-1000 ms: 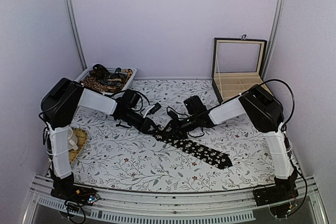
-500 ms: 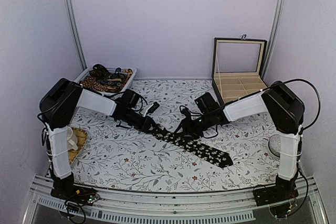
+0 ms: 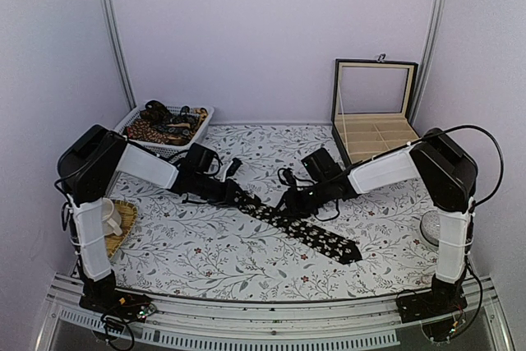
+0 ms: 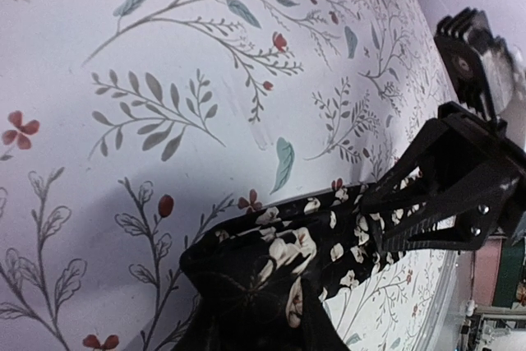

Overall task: Roll the ties
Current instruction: Roll the tie at the center of the board.

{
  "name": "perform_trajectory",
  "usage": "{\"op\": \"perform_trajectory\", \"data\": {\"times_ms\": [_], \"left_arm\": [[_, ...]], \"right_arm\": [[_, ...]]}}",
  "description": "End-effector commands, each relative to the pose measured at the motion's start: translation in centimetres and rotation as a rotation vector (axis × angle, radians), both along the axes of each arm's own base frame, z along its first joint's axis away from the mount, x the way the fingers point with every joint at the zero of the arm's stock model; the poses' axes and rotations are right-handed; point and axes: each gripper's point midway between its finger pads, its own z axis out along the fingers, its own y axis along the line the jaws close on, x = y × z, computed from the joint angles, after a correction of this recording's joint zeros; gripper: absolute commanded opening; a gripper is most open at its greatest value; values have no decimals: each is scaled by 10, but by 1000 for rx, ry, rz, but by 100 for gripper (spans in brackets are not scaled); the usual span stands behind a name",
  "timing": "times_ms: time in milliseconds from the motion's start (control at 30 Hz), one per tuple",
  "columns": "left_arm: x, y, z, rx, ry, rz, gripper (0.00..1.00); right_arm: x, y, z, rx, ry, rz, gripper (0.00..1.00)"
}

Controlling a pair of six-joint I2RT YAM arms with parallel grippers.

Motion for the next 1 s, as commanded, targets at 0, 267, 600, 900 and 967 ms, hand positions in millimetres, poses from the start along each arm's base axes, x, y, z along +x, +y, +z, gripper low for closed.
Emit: {"op": "perform_trajectory", "data": {"times_ms": [0, 267, 600, 900, 967], "left_arm": [[17, 27, -14, 229, -55, 146, 0], [11, 23, -15, 702, -270, 49, 0], [-1, 18, -10, 1007, -493, -109, 0], [-11, -3, -2, 1099, -644, -226, 0], [-16, -8, -6, 1143, -669, -254, 0]], "right_arm": [[-34, -47, -51, -270, 81, -34, 32], [-24, -31, -19, -189, 54, -34, 39], [-1, -52, 48, -17, 26, -102, 52], [9, -87, 91, 78, 2, -167, 57], [3, -85, 92, 107, 23, -154, 57]]}}
